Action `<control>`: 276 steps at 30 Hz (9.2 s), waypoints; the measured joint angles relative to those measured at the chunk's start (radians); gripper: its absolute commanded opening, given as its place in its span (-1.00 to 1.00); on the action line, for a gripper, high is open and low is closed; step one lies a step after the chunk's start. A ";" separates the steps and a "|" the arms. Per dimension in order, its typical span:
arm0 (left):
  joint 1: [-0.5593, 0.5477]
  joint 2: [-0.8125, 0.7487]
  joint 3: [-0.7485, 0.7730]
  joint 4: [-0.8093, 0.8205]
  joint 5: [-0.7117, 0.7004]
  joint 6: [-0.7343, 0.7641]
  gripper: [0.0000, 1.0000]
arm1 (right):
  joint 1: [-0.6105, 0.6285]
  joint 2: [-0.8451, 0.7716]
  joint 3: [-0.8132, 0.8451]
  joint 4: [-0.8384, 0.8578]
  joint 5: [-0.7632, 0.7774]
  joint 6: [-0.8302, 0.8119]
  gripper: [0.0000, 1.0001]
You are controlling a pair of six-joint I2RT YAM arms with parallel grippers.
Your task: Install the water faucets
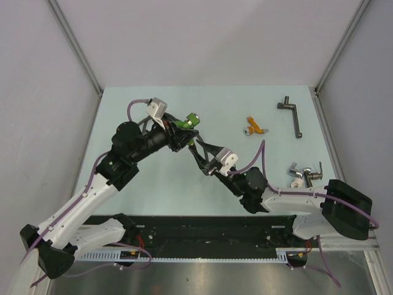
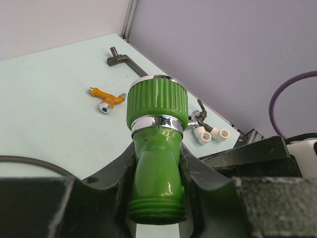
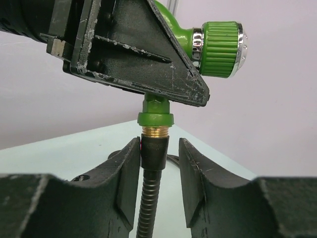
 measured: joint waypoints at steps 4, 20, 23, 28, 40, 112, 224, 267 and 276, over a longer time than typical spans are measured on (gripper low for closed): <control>0.000 0.000 0.000 0.000 0.000 -0.001 -1.00 | 0.001 0.008 0.000 0.010 -0.001 -0.005 -0.22; 0.000 0.000 0.000 -0.001 0.008 -0.014 -1.00 | 0.007 0.041 0.000 0.018 0.001 -0.008 -0.79; 0.000 0.000 0.000 -0.004 0.022 -0.008 -1.00 | 0.007 0.038 0.000 0.012 -0.001 -0.005 -0.95; 0.001 0.000 0.018 -0.024 0.066 0.020 -1.00 | 0.007 -0.017 0.000 -0.060 -0.021 0.019 -1.00; 0.008 -0.006 0.038 0.073 0.347 0.092 -1.00 | -0.187 -0.184 0.000 -0.203 -0.458 0.370 -1.00; -0.024 -0.059 -0.002 -0.114 -0.113 -0.032 -1.00 | 0.052 0.036 0.054 -0.176 -0.009 0.016 0.29; -0.061 0.496 0.945 -0.938 0.162 0.512 0.23 | -0.358 -0.101 0.053 -0.223 -0.782 0.654 -1.00; -0.064 0.090 0.610 -0.492 0.352 0.485 0.99 | -0.506 0.063 0.056 0.081 -1.033 1.119 -1.00; -0.092 0.016 0.512 -0.476 -0.108 0.101 1.00 | -0.467 -0.069 0.004 -0.007 -0.866 0.892 -1.00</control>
